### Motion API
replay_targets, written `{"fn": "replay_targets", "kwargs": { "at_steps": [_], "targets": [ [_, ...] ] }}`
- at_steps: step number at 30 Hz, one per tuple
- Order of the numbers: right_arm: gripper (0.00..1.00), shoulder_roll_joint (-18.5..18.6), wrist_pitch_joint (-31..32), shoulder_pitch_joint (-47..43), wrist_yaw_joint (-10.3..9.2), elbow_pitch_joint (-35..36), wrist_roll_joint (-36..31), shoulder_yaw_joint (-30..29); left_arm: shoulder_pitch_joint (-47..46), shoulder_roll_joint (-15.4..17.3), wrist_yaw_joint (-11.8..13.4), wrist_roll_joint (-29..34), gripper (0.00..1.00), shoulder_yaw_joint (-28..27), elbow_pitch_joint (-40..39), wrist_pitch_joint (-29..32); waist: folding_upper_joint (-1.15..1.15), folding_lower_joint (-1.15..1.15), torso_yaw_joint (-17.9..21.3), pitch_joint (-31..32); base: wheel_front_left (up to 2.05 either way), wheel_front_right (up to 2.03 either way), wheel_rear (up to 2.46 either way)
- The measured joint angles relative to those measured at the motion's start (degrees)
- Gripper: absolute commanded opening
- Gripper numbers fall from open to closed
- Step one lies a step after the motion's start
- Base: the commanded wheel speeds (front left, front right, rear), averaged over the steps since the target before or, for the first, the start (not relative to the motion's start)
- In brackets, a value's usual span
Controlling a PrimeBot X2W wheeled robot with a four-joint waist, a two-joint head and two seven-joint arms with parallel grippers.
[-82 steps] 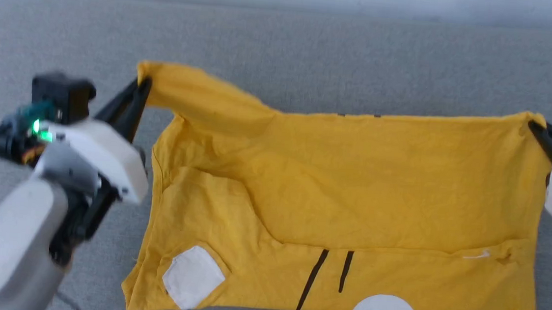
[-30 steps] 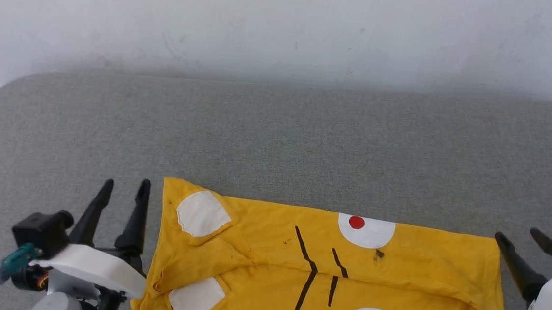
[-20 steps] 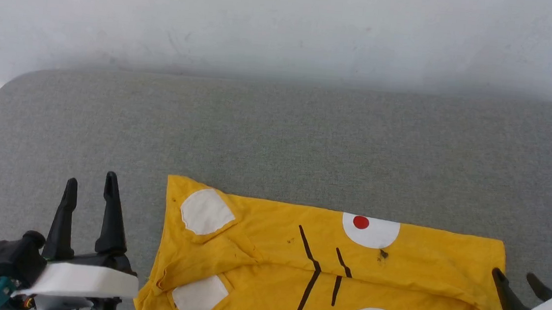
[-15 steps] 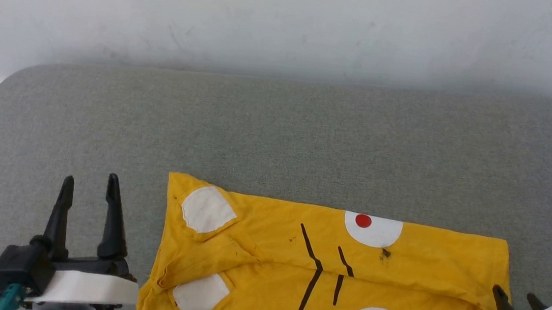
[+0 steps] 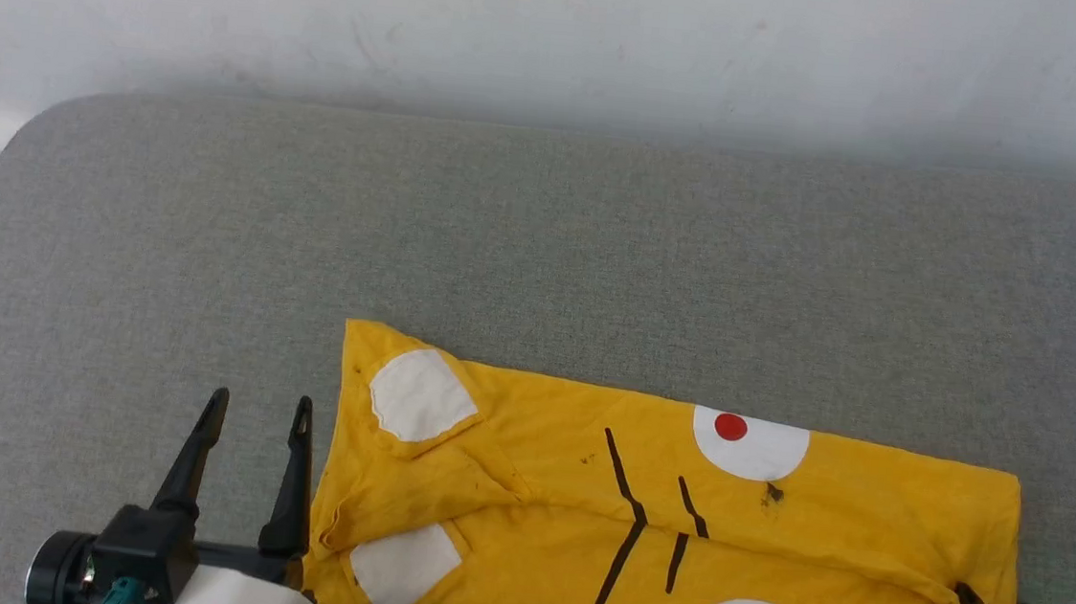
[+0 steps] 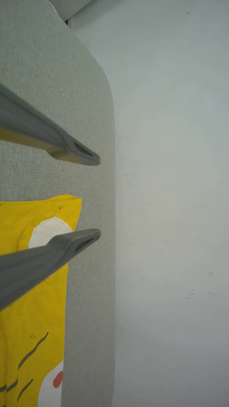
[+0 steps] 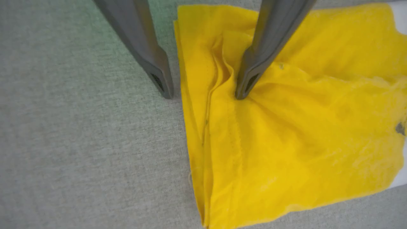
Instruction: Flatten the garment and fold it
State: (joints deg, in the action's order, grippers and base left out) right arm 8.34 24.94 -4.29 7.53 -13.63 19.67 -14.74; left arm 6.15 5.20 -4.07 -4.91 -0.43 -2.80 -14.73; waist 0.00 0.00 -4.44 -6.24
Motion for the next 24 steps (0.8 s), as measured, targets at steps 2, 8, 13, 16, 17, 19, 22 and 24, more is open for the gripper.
{"fn": "replay_targets", "kwargs": {
  "at_steps": [2,8,13,16,17,19,22,24],
  "targets": [
    [1.00,0.05,0.07,0.43,-0.02,-1.03,1.22,-0.02,-0.44,-0.24,-0.29,0.03,1.00,0.02,0.07,0.00,0.00,0.00,-0.39,-0.43,0.00,0.00,0.00],
    [0.00,0.94,-0.76,1.21,-0.41,-2.08,3.64,2.15,-0.87,-1.00,-0.51,0.60,1.00,-0.65,0.45,0.00,0.00,0.00,-1.16,-1.28,0.00,0.00,0.00],
    [0.00,1.23,-2.93,1.33,-0.15,-2.70,3.89,1.63,-0.84,-1.22,-0.94,0.64,1.00,-1.38,1.65,0.00,0.00,0.00,-0.74,-0.39,0.00,0.00,0.00],
    [0.00,1.94,-3.57,1.72,0.16,-3.12,3.53,0.01,-0.84,-1.37,-1.01,0.64,1.00,-1.46,1.91,0.00,0.00,0.00,-0.43,0.25,0.00,0.00,0.00],
    [0.00,2.56,-3.81,1.99,0.15,-3.34,3.38,-0.93,-0.84,-1.42,-1.02,0.64,1.00,-1.46,1.92,0.00,0.00,-0.01,-0.35,0.44,0.00,0.00,0.00],
    [0.00,4.24,-3.89,2.36,0.12,-4.06,2.75,-3.46,-0.84,-1.46,-1.40,0.64,1.00,-1.53,2.07,0.00,0.00,-0.01,-0.19,0.72,0.00,0.00,0.00],
    [0.00,6.46,-3.94,2.87,0.08,-5.56,2.26,-7.19,-0.80,-1.67,-1.44,0.53,1.00,-1.77,3.43,0.00,0.00,-0.01,0.05,1.13,0.00,0.00,0.00],
    [0.00,7.87,-3.88,2.83,0.09,-6.02,1.31,-7.39,-0.79,-1.77,-1.44,0.43,1.00,-2.08,3.64,0.00,0.00,-0.01,0.28,1.37,0.00,0.00,0.00]
  ]
}}
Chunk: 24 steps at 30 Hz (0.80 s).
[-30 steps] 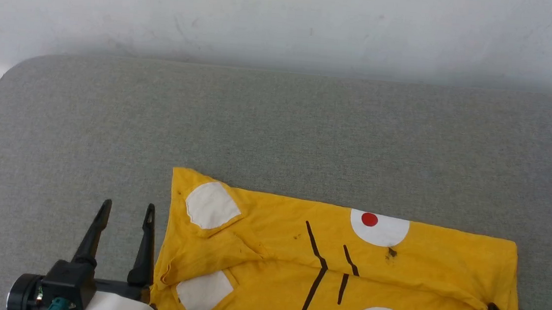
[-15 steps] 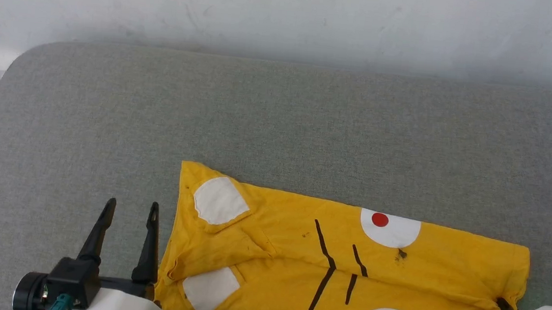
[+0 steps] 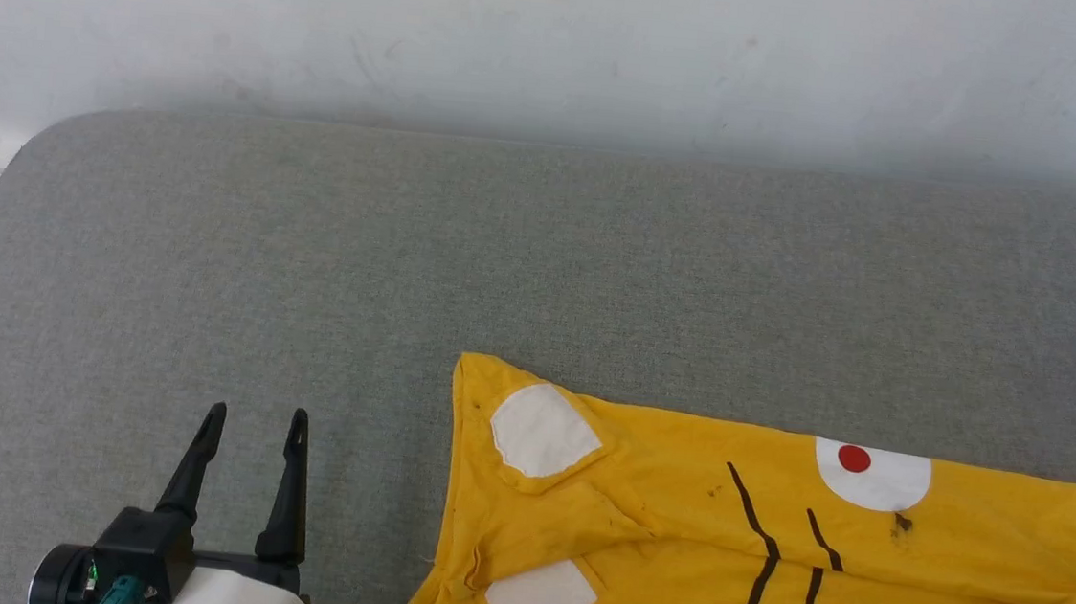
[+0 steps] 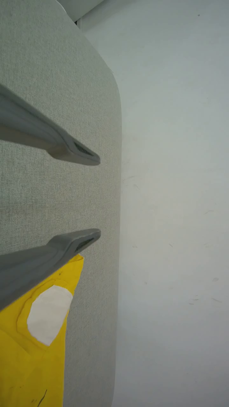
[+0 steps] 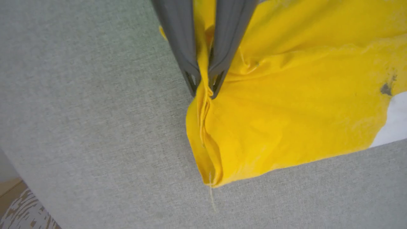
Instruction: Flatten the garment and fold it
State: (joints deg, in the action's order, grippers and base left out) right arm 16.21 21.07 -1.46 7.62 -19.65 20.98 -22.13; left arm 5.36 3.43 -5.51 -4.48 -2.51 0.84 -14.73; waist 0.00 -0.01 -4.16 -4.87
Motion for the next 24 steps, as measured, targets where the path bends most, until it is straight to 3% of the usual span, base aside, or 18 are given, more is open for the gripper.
{"fn": "replay_targets", "kwargs": {
  "at_steps": [9,24],
  "targets": [
    [0.00,1.74,1.97,-2.52,-0.02,6.64,1.04,3.55,0.70,-0.16,-0.45,-0.09,1.00,-0.63,1.22,0.00,0.00,0.00,0.71,1.70,0.00,0.00,0.00],
    [0.00,-2.72,12.73,-9.05,-0.08,28.16,5.97,19.16,1.75,-0.26,-1.00,-0.67,1.00,-0.27,1.94,0.00,0.00,0.01,-1.93,4.72,0.00,0.00,0.00]
  ]
}}
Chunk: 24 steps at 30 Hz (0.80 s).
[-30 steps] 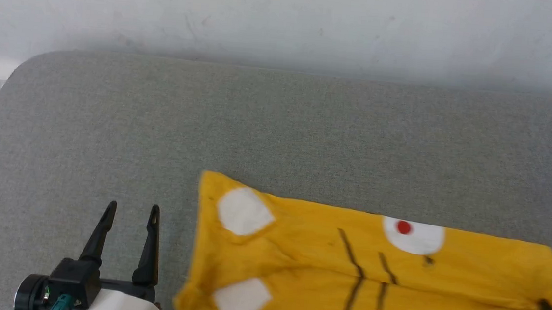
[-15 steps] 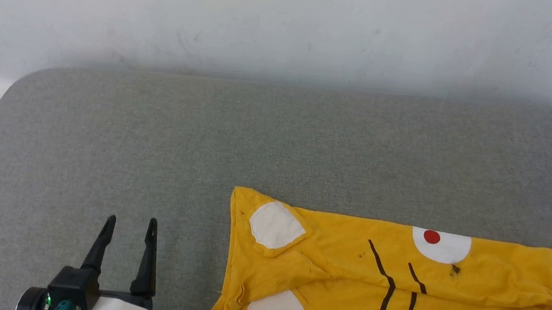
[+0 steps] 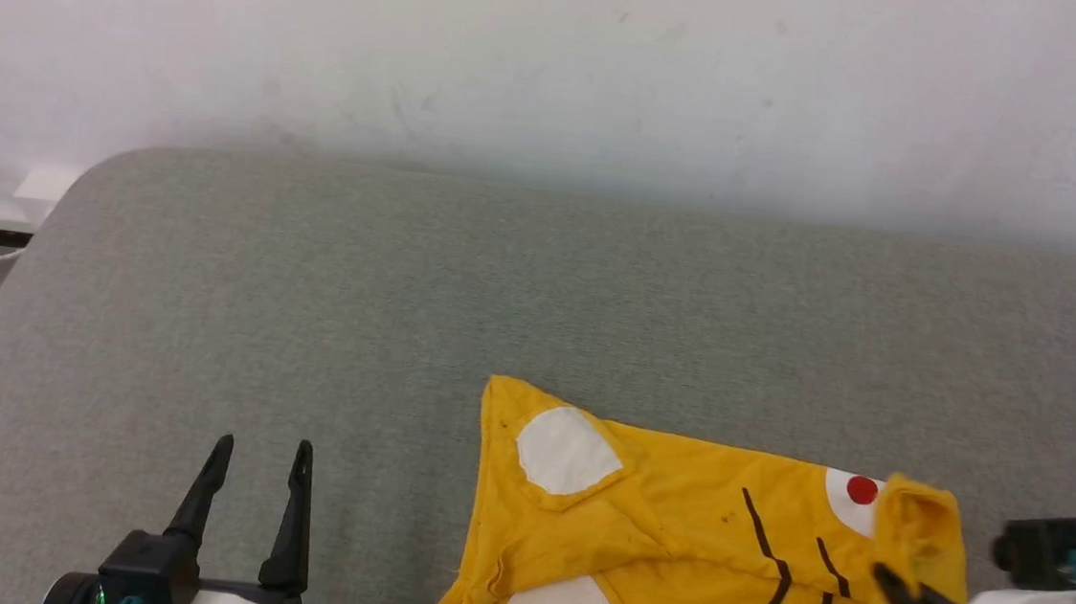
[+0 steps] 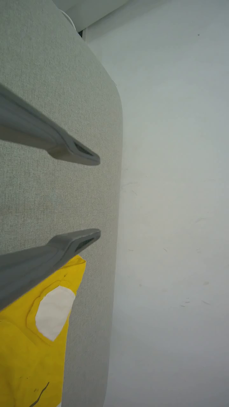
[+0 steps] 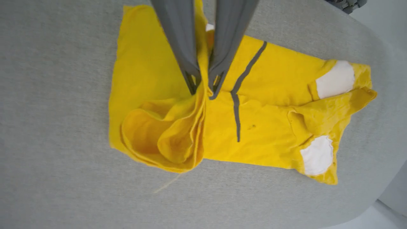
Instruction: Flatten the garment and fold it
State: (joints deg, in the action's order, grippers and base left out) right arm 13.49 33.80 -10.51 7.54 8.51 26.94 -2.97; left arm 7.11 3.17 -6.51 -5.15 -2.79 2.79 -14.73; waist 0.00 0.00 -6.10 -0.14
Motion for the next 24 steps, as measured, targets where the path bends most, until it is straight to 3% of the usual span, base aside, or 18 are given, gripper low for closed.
{"fn": "replay_targets", "kwargs": {
  "at_steps": [11,24],
  "targets": [
    [0.00,-4.22,0.78,8.61,0.00,0.97,1.76,12.72,-0.01,-0.04,-0.07,0.00,1.00,1.43,0.37,0.00,0.00,0.00,-5.51,-0.11,0.00,0.00,0.00],
    [0.00,-6.12,-2.20,17.89,0.00,-12.94,1.18,21.61,-1.87,-0.10,-0.10,-0.44,1.00,2.43,1.64,0.00,0.00,0.00,-13.12,-2.21,0.00,0.00,0.00]
  ]
}}
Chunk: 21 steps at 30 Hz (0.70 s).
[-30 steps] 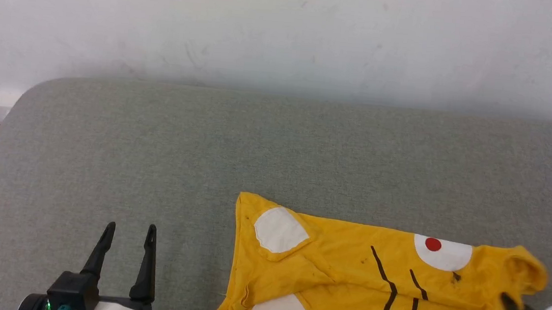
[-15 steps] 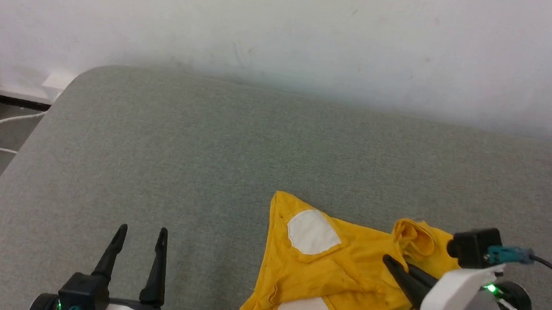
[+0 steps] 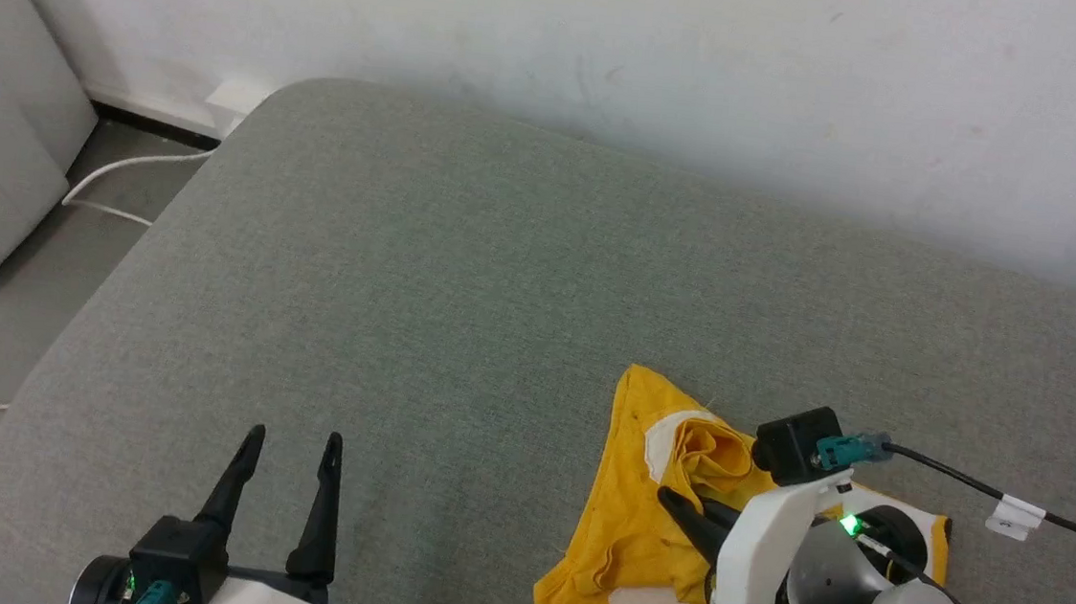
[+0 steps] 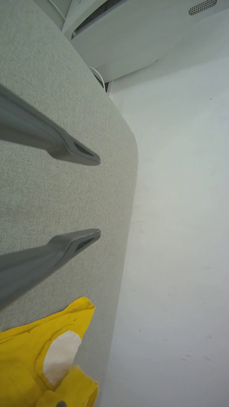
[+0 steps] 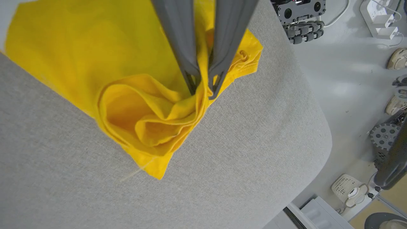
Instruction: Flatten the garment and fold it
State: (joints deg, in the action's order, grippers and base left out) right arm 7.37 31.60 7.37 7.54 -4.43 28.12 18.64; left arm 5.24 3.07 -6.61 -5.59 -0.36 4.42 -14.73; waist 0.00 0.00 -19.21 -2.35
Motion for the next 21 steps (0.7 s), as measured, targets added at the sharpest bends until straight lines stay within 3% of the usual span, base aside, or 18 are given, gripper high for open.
{"fn": "replay_targets", "kwargs": {
  "at_steps": [5,6,7,15,21],
  "targets": [
    [0.00,-0.82,-2.58,2.25,-0.01,-7.20,-1.45,0.29,-0.10,0.00,-0.22,-0.47,1.00,0.22,0.43,0.00,0.00,0.00,-1.97,-1.25,0.00,0.00,0.00],
    [0.35,-1.23,-3.25,2.62,0.00,-8.38,-1.57,0.34,-0.12,0.00,-0.40,-0.51,1.00,0.22,0.46,0.00,0.00,0.00,-2.19,-1.52,0.00,0.00,0.00],
    [1.00,-1.56,-4.07,3.07,-0.01,-9.38,-2.14,0.75,-0.12,0.00,-0.41,-0.52,1.00,0.25,0.54,0.00,0.00,0.00,-2.36,-1.78,0.00,0.00,0.00],
    [1.00,-2.92,-7.48,6.05,0.00,-11.41,-0.19,8.05,-0.73,-0.01,-0.40,-0.54,1.00,0.11,0.49,0.00,0.00,0.00,-1.75,-2.03,0.00,0.00,0.00],
    [1.00,0.70,-12.56,9.17,0.00,-10.83,-2.18,8.28,-0.80,-0.01,-0.40,-0.27,1.00,-0.11,0.29,0.00,0.00,0.00,-0.05,-0.51,0.00,0.00,0.00]
  ]
}}
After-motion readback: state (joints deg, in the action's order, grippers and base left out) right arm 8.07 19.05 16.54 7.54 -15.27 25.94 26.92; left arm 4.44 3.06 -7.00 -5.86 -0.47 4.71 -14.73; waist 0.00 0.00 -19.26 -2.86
